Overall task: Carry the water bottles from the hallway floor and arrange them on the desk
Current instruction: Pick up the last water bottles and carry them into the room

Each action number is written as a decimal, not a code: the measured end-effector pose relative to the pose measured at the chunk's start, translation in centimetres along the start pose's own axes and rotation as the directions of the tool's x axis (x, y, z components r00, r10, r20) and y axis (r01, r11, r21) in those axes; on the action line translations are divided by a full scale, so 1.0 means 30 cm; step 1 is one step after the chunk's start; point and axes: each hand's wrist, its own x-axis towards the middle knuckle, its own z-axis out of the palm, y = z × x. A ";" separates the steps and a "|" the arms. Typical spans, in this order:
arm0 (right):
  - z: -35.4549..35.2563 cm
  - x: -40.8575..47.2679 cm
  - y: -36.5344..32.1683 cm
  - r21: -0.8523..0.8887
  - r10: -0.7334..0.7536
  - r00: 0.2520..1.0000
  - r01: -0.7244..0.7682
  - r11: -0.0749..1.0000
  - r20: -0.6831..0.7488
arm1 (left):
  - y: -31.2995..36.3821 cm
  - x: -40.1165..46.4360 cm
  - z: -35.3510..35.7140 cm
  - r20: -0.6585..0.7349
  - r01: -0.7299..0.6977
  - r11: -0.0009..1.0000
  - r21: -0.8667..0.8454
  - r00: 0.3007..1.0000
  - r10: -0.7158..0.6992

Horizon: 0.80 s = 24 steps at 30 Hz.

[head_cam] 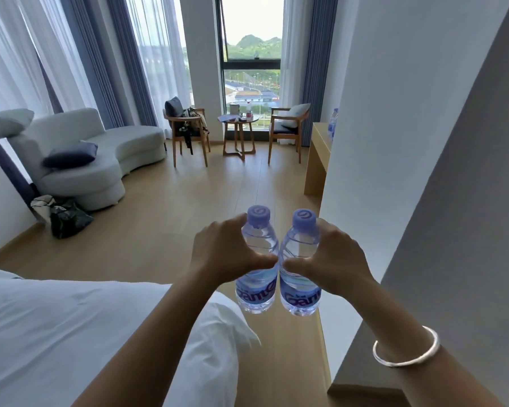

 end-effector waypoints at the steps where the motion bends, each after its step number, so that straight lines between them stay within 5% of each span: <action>1: 0.000 0.061 0.025 0.003 -0.010 1.000 0.010 1.000 -0.001 | 0.000 0.055 0.025 -0.003 0.007 1.000 -0.012 1.000 -0.007; 14: 0.146 0.697 0.297 0.024 0.033 0.999 -0.034 0.999 0.030 | -0.123 0.685 0.326 0.045 0.061 0.998 -0.030 0.997 -0.060; 24: 0.321 1.329 0.454 0.036 0.118 0.993 -0.118 0.992 -0.007 | -0.330 1.361 0.576 0.090 -0.032 0.997 -0.067 0.995 0.039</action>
